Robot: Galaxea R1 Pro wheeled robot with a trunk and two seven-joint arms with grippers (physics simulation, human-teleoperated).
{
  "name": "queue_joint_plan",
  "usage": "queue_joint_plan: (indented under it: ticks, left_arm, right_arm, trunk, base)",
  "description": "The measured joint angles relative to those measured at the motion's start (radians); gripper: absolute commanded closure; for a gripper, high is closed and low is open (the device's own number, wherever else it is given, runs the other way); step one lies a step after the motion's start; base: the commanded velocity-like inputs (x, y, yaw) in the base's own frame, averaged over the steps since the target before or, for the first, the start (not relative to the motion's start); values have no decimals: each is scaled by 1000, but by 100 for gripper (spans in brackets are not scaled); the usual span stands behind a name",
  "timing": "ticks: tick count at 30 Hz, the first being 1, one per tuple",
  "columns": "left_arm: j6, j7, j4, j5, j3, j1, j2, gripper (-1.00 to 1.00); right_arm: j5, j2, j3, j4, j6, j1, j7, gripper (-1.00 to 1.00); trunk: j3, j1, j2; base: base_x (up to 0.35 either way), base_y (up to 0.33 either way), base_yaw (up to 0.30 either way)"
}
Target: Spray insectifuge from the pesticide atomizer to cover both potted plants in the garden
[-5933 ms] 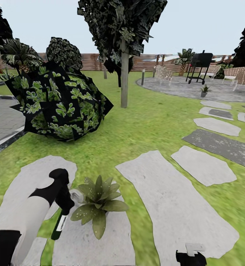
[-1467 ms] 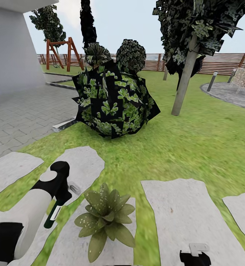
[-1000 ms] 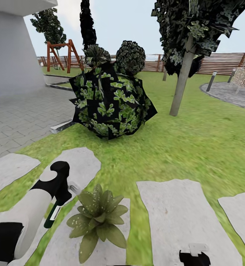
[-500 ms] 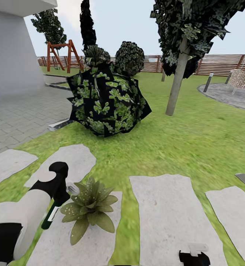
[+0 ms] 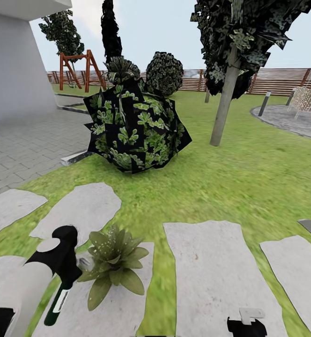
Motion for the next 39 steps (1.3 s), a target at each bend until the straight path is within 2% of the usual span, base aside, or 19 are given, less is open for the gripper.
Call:
queue_joint_plan:
  ticks: [2, 7, 10, 12, 16, 22, 35, 39]
  left_arm:
    - [-4, 0, -3, 4, -1, 19, 29, 100]
    - [-5, 0, -6, 6, -1, 61, 64, 100]
    - [-6, 0, -6, 8, 0, 67, 86, 100]
    - [-18, 0, -6, 24, 0, 69, 98, 100]
    - [-31, 0, -6, 41, 0, 69, 96, 100]
    - [-32, 0, -8, 48, 4, 69, 89, 100]
    - [-32, 0, -8, 51, 6, 70, 84, 100]
    - [-29, 0, -8, 51, 6, 69, 84, 100]
  right_arm:
    - [1, -1, 0, 1, 0, 0, 0, -100]
    - [2, -1, 0, 2, -1, 0, 0, -100]
    - [2, -2, 0, 2, -1, 0, 0, -100]
    - [3, -2, 0, 3, -1, 0, -1, -100]
    - [2, -3, 0, 2, 0, 0, 0, -100]
    - [1, 0, 0, 2, 0, 0, -1, -100]
    - [0, 1, 0, 2, 0, 0, -1, -100]
    - [0, 1, 0, 1, 0, 0, -1, -100]
  trunk:
    - [0, 0, 0]
    - [0, 0, 0]
    - [0, 0, 0]
    - [0, 0, 0]
    - [0, 0, 0]
    - [0, 0, 0]
    - [0, 0, 0]
    - [0, 0, 0]
  base:
    - [0, 0, 0]
    - [0, 0, 0]
    - [0, 0, 0]
    - [0, 0, 0]
    - [0, 0, 0]
    - [-4, -24, 2]
    - [-20, -250, 237]
    - [0, -271, 65]
